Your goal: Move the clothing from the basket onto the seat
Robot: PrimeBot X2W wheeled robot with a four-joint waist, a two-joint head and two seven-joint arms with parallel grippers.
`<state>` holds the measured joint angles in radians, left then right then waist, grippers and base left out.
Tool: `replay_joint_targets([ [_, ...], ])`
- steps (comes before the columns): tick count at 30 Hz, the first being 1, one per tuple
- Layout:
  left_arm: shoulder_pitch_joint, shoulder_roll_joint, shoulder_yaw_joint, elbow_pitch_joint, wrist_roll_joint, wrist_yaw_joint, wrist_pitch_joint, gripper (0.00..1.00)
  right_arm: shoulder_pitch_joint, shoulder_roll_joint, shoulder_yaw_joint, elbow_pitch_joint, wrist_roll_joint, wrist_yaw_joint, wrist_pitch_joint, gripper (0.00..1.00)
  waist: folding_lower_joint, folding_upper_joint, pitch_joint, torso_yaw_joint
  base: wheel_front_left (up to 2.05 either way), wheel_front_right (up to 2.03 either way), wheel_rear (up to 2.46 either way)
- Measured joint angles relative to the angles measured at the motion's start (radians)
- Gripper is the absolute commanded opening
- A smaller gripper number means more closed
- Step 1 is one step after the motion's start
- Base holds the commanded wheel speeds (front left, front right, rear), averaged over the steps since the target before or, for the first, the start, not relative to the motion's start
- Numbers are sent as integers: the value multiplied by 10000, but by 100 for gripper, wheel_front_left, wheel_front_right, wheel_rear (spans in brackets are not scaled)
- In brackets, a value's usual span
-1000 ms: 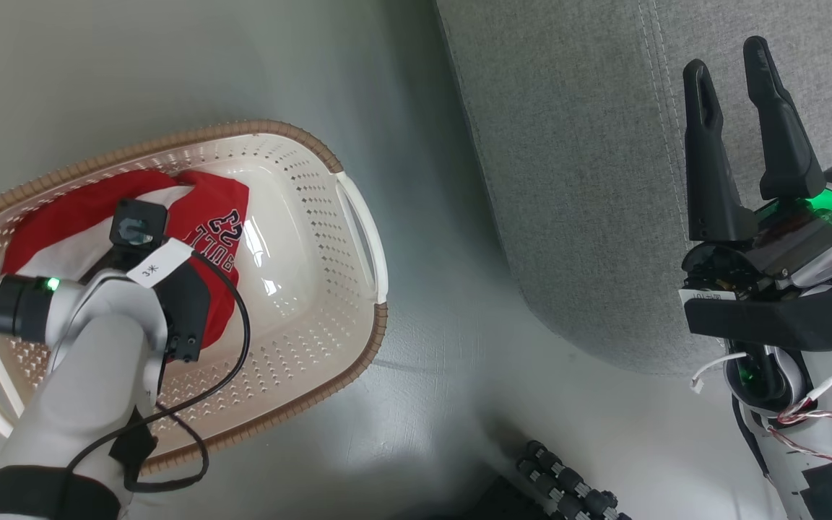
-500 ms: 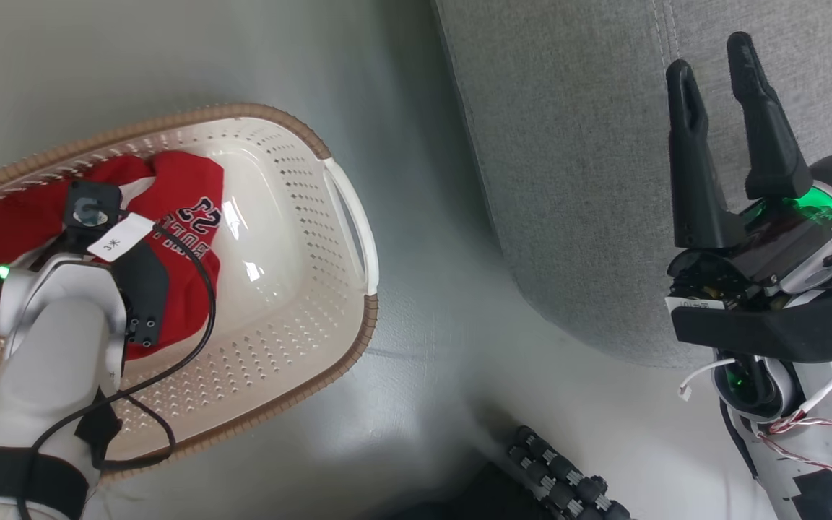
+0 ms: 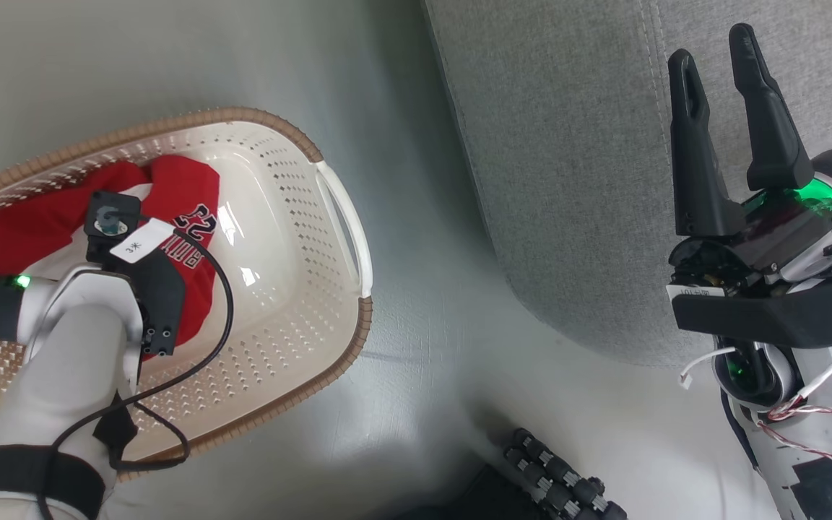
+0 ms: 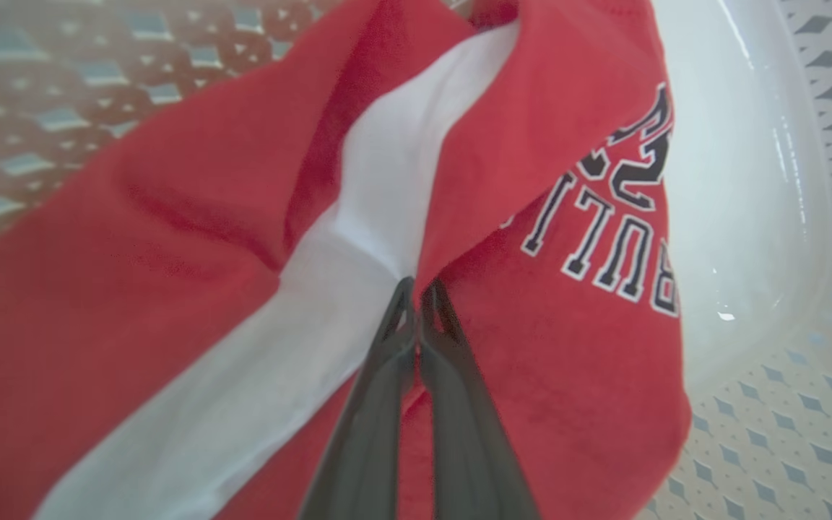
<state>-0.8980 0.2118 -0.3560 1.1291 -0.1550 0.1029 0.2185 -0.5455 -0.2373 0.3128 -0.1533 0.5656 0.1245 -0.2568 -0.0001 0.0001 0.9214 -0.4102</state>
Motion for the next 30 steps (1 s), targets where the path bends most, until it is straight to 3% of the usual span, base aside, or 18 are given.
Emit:
replay_joint_targets([
  [8, 87, -372, -8, 155, -21, -171, -637, 0, -177, 31, -125, 357, -15, 0, 0, 100, 0, -1, -520, 132, 0, 0, 0],
  [19, 731, -1231, 40, -25, -374, -800, -2144, 0, -83, -138, -525, 828, -48, 0, 0, 100, 0, -3, -1720, 582, 0, 0, 0],
  [30, 1483, -1444, 311, -458, -915, -1308, -4077, 0, 258, -334, -830, 1108, -113, 0, 0, 100, -1, -2, -3274, 1367, 0, 0, 0],
])
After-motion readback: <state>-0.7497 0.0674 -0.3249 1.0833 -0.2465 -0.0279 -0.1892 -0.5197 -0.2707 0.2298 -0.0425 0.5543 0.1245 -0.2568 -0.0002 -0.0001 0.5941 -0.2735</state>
